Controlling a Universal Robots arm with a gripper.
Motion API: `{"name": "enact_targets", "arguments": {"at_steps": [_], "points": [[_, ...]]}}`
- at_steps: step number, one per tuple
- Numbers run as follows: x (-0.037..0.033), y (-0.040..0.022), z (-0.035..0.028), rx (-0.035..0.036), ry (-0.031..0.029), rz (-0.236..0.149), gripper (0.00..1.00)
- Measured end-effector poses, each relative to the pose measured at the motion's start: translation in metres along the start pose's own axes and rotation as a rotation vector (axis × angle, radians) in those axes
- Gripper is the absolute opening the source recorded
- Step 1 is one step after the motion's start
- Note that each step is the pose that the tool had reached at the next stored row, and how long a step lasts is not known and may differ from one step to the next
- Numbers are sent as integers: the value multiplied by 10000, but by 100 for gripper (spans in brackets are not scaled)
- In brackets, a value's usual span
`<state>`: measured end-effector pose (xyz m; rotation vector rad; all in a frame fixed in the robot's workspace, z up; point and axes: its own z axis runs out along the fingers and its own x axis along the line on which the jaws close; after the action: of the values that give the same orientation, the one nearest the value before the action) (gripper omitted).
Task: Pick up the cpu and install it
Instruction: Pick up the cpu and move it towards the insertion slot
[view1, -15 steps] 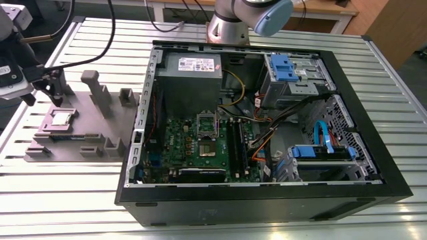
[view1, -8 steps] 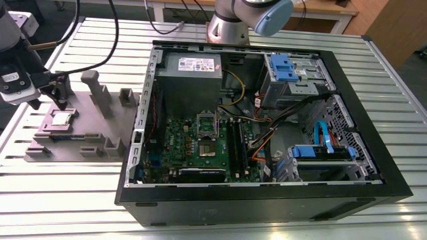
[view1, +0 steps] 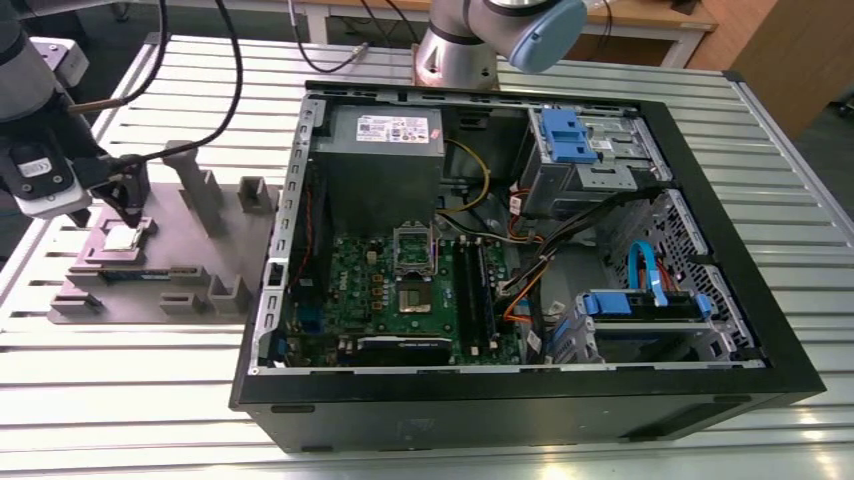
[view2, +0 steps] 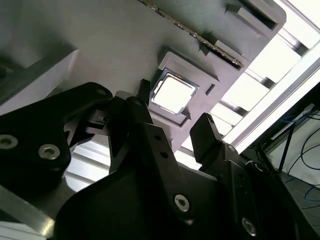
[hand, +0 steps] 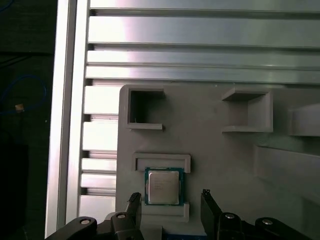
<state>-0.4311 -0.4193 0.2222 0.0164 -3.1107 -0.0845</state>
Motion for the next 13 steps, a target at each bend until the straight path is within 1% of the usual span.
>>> {"name": "enact_targets", "arguments": {"at_steps": [2,9,13], "points": [[-1,-1,24,-2,-3,57,59],[-3,-6,123,-16,-4,70,59],[-2,-3,134,-15,-3,85,59]]}}
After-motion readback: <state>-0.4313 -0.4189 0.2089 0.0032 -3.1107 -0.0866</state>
